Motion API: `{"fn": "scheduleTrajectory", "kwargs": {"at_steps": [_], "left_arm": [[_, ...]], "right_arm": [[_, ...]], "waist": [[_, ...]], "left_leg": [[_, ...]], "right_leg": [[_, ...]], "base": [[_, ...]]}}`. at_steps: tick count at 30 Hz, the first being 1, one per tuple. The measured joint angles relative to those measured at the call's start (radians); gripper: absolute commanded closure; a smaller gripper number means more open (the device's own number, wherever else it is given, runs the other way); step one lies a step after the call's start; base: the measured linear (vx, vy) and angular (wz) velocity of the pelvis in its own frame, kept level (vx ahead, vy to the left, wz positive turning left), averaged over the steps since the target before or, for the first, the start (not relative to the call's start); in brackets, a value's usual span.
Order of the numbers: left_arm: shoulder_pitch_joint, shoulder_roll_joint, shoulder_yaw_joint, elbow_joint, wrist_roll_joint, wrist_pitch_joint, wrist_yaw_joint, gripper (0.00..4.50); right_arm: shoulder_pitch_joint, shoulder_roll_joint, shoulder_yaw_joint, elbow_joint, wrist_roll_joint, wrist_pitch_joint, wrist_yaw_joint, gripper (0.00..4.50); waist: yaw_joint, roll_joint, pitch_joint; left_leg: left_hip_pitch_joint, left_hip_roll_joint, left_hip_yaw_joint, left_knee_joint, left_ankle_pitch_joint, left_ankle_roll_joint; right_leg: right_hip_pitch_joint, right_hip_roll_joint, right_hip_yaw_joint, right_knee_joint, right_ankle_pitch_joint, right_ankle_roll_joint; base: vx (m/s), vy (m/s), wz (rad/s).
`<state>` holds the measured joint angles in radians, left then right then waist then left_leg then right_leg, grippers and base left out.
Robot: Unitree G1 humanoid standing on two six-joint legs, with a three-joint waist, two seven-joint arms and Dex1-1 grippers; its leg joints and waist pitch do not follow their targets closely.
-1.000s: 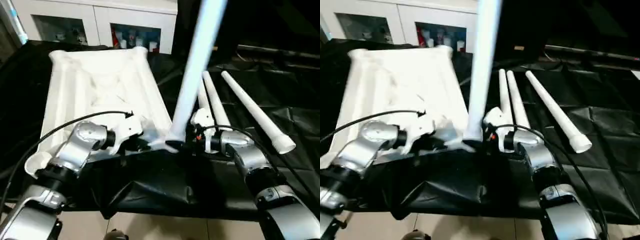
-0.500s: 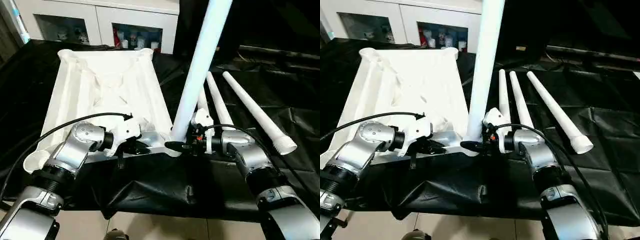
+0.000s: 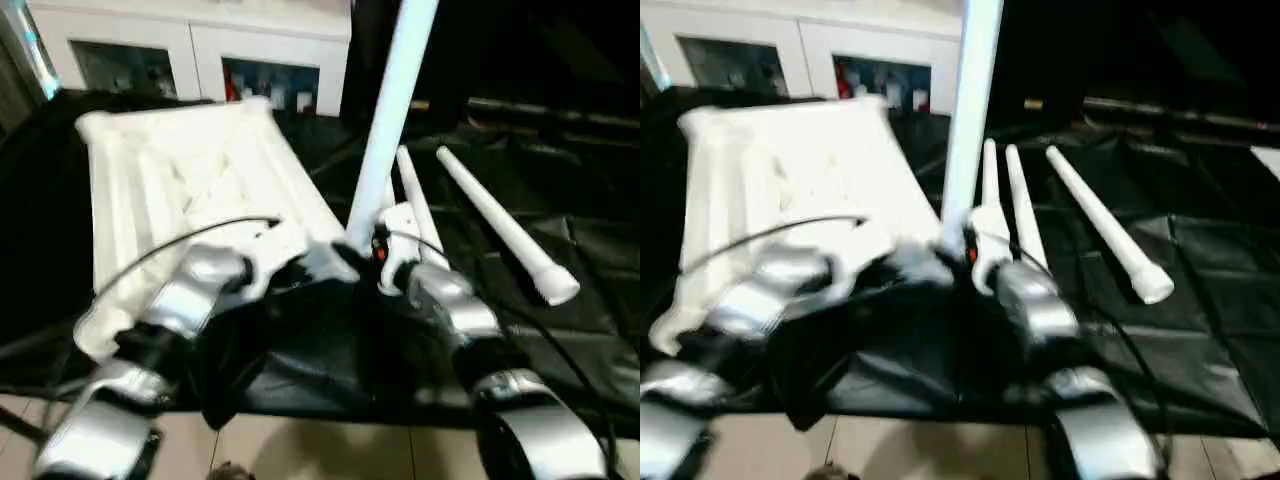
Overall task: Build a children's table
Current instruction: Rotate leg to tighten
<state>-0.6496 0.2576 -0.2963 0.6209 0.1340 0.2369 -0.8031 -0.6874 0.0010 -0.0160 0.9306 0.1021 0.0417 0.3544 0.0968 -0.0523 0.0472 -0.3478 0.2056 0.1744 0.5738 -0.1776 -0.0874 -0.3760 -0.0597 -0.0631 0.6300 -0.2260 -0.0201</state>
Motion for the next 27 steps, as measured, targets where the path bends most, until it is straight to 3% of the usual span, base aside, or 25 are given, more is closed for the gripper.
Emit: {"fn": "scheduleTrajectory", "kwargs": {"at_steps": [4,5,6,13,27], "left_arm": [[-0.023,-0.069,0.006,0.031,0.010,0.044,0.088,4.50],[-0.026,-0.073,0.007,0.033,0.013,0.047,0.092,4.50],[-0.028,-0.075,0.006,0.034,0.016,0.046,0.093,4.50],[-0.030,-0.062,0.004,0.032,0.018,0.023,0.087,4.50],[0.051,0.116,-0.003,-0.094,-0.050,-0.078,-0.229,4.50]], "right_arm": [[-0.047,0.026,-0.023,0.064,-0.001,-0.012,-0.153,1.83],[-0.053,0.027,-0.024,0.072,-0.003,-0.015,-0.160,1.27],[-0.055,0.027,-0.024,0.079,-0.011,-0.028,-0.161,1.14],[-0.056,0.025,-0.005,0.107,-0.065,-0.099,-0.133,0.64],[0.022,-0.169,0.121,-0.024,-0.057,-0.129,0.473,0.64]], "waist": [[0.006,0.001,-0.001],[0.006,0.002,-0.001],[0.007,0.002,0.000],[0.007,0.002,-0.001],[-0.003,0.002,0.001]], "left_leg": [[-0.001,0.000,0.000,0.000,0.000,0.000],[-0.001,0.000,0.000,0.000,0.000,0.000],[-0.002,0.000,0.000,0.000,0.000,0.000],[-0.003,0.000,0.000,-0.001,0.000,0.000],[-0.012,0.001,0.001,-0.003,0.002,0.004]], "right_leg": [[0.001,0.000,0.000,0.000,0.000,0.000],[0.001,0.000,0.000,0.000,0.000,0.001],[0.001,0.000,0.000,0.000,0.001,0.001],[0.000,0.000,0.000,0.000,0.003,-0.001],[-0.007,0.001,-0.001,-0.003,-0.003,-0.003]], "base": [[0.000,0.000,0.00],[0.000,0.000,0.00],[0.000,0.000,0.00],[0.000,0.000,0.00],[0.000,0.000,0.00]]}}
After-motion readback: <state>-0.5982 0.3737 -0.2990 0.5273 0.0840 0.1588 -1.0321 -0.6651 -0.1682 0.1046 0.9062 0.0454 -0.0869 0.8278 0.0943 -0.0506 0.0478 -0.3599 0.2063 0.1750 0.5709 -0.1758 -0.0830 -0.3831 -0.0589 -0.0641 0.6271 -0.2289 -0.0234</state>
